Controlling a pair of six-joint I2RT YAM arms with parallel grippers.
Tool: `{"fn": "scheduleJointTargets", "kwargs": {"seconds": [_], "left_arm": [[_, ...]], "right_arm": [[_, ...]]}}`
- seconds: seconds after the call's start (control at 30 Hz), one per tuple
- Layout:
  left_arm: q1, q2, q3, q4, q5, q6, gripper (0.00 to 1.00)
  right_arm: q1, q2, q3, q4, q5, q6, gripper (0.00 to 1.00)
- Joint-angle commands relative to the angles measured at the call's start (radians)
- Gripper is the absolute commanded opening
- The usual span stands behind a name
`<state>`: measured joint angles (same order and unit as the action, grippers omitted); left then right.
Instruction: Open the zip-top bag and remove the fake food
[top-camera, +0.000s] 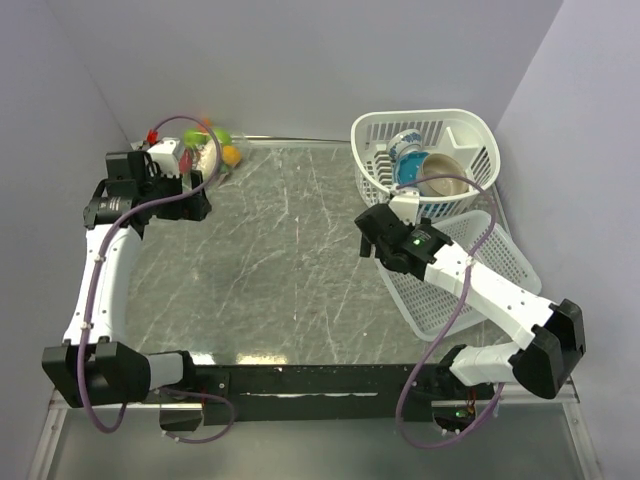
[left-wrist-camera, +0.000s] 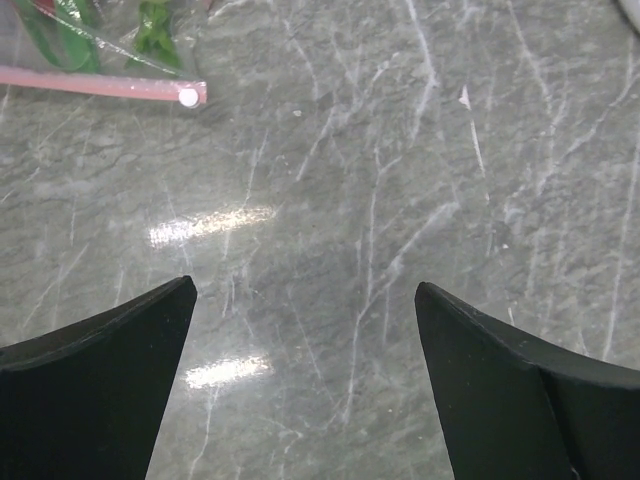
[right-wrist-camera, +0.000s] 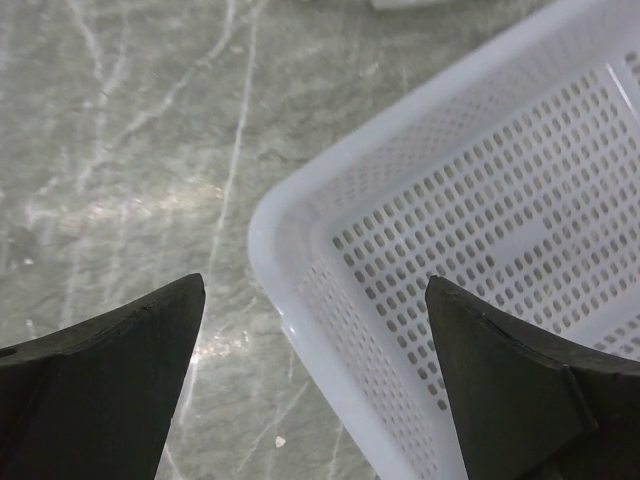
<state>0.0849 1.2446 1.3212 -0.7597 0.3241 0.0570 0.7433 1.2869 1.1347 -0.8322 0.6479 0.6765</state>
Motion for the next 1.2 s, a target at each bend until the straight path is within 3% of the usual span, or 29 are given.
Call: {"fn": "scheduleJointTargets", "kwargs": {"seconds": [0.0,0.17,0.5,0.67,0.77,0.8,0.9,1.0,1.17], "left_arm": [[0.003,0.009,-0.020,0.069,-0.056,0.003,0.99],[0.003,0.036,-0.094,0.251,-0.178,-0.005,0.99],[0.006,0.415,-0.048,0.568,-0.465,0.076,0.99],[0.019,0.556,0.035,0.617,-0.468,0.110,0.99],[0.021,0.608,0.076,0.637,-0.447,0.132,0.99],[0.021,0.621,0.084,0.640,-0.436,0.138,0.99],[0.019,0.616,0.059,0.706,-0.393,0.193,0.99],[0.015,0.616,0.000,0.813,-0.375,0.251,0.99],[-0.007,0.711,0.019,0.850,-0.444,0.305,0.99]], "right_arm": [[-0.002,-0.026,-0.087,-0.001,0.012,0.095,1.00],[0.010,-0.044,-0.193,0.099,-0.108,0.087,0.94],[0.091,0.068,-0.225,0.117,-0.086,0.146,0.79],[0.093,0.100,-0.204,0.180,-0.114,0.124,0.71],[0.109,0.141,-0.124,0.127,-0.084,0.120,0.73],[0.138,0.137,-0.075,0.104,-0.064,0.115,0.80],[0.168,0.069,-0.020,0.062,-0.018,0.089,0.88],[0.171,0.003,0.003,0.021,0.013,0.092,0.89],[0.159,-0.020,-0.029,-0.047,0.042,0.124,0.89]]}}
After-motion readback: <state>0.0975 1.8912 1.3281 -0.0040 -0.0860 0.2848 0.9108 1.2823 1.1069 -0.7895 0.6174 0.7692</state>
